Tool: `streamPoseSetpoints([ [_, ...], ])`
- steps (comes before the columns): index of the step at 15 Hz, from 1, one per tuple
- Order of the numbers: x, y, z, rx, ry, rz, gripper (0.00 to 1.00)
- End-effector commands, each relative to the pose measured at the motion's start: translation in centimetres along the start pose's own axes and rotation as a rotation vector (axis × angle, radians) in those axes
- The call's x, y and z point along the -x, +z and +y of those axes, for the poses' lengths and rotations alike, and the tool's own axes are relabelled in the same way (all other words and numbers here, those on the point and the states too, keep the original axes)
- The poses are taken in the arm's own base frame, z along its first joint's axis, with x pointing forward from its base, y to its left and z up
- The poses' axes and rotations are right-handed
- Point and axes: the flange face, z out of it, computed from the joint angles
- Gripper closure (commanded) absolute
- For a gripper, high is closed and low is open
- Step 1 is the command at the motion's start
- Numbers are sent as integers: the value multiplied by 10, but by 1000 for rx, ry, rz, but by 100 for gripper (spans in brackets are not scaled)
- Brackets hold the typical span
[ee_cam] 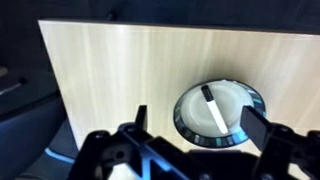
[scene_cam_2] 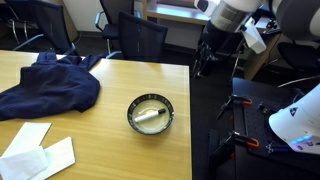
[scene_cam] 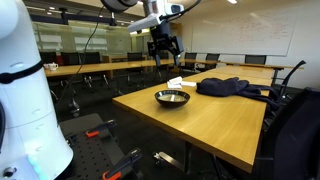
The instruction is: Remove the marker from the bowl
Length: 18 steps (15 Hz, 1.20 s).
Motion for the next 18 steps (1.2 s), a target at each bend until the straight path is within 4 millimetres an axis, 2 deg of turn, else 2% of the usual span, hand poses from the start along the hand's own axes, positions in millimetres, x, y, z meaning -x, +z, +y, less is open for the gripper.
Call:
streamPoseSetpoints([
  [1, -29, 27, -42, -37, -175, 21, 0],
  [3, -45, 48, -67, -72, -295, 14, 0],
  [5, -63, 74, -81, -99, -357, -35, 0],
  [9, -101, 120, -84, -121, -396, -89, 0],
  [12, -122, 155, -83, -126, -412, -120, 0],
  [17, -134, 205, -85, -118, -445, -171, 0],
  [18, -134, 212, -86, -121, -451, -175, 25],
])
